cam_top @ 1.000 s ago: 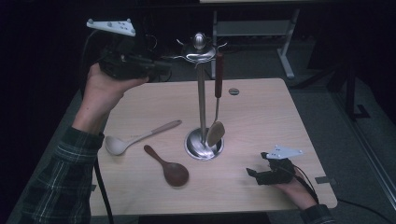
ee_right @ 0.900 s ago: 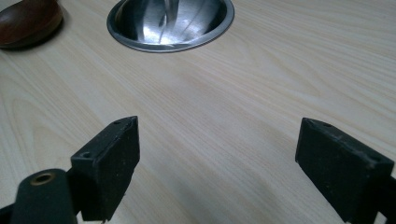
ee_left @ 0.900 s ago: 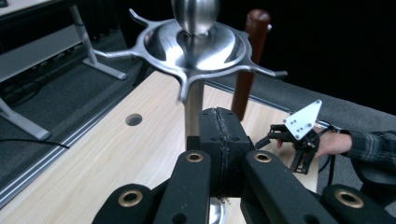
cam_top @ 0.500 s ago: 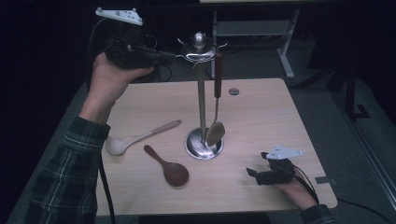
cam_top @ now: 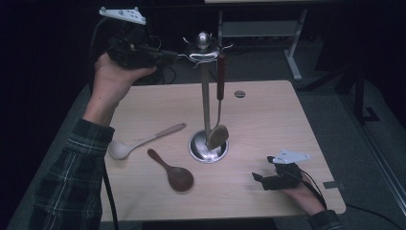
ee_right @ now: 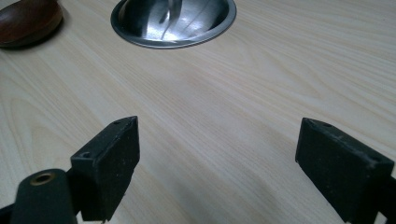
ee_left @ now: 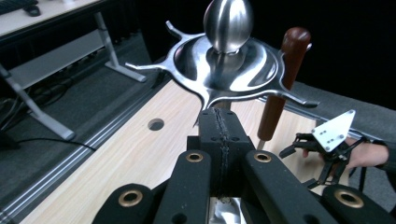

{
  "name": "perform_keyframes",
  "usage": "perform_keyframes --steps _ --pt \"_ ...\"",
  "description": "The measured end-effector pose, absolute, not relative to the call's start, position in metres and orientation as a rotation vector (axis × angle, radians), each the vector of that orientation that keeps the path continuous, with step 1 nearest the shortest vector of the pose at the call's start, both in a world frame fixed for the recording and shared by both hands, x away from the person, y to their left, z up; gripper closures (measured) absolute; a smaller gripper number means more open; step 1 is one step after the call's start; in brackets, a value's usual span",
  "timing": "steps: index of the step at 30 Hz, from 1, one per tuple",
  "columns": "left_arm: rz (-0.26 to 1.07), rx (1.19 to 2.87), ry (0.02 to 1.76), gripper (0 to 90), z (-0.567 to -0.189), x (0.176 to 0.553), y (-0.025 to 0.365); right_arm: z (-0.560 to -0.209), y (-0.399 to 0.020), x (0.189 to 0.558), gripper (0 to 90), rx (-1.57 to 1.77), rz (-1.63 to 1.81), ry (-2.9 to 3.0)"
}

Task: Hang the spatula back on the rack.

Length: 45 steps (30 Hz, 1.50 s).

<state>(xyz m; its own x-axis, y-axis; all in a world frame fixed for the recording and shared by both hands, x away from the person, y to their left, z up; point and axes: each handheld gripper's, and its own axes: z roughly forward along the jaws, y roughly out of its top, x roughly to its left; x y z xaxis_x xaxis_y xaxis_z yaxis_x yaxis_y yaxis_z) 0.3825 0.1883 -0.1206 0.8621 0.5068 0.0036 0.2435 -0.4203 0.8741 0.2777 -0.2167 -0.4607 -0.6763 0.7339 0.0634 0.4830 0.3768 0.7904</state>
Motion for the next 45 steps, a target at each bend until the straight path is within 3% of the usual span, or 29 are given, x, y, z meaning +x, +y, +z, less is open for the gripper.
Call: perform_keyframes --steps 36,45 --pt "0.347 1.985 0.643 89.9 -0.122 0.433 0.185 -0.461 -0.216 0.277 13.0 1.071 1.209 2.353" --pt "0.33 1.996 0.637 89.8 -0.119 0.409 0.194 -0.461 -0.217 0.277 12.9 1.072 1.204 2.352"
